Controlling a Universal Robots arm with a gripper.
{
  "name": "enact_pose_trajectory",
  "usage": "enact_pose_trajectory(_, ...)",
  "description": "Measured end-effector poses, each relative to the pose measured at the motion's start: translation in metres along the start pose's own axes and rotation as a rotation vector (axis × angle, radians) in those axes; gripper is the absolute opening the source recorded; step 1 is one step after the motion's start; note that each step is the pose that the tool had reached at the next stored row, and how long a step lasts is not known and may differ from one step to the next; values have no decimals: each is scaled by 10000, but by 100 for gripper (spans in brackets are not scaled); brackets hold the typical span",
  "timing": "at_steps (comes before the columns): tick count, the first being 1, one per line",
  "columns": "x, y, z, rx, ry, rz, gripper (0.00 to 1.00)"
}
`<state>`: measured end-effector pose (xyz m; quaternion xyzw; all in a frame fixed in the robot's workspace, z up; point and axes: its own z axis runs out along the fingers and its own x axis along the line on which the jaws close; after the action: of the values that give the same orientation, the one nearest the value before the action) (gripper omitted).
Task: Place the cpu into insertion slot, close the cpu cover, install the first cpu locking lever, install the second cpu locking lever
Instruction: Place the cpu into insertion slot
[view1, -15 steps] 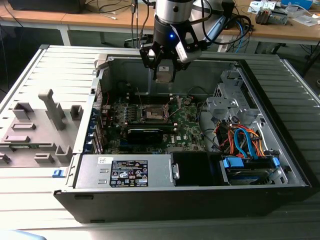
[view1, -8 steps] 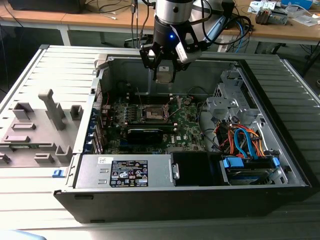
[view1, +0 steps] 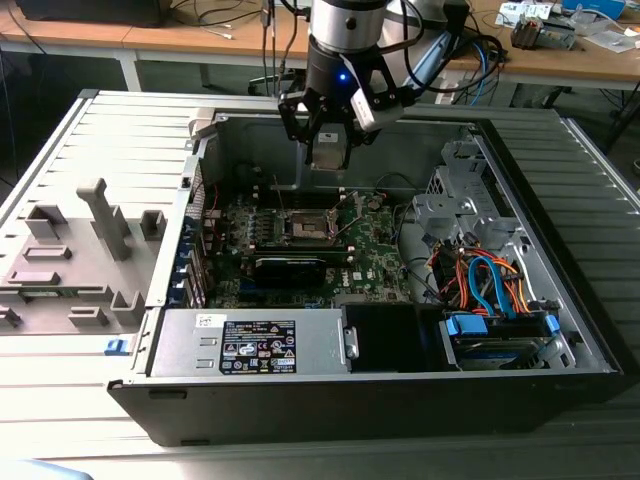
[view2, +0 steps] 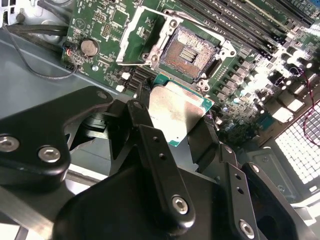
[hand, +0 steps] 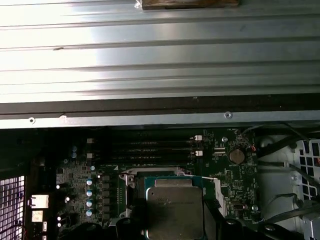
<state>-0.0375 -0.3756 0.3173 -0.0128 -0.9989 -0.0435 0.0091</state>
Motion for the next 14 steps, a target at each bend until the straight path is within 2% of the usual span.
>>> enact_pose_trajectory(6, 1, -35, 7, -1, -1, 0, 55)
enact_pose_trajectory(14, 1, -38, 6, 1, -2, 18, 55)
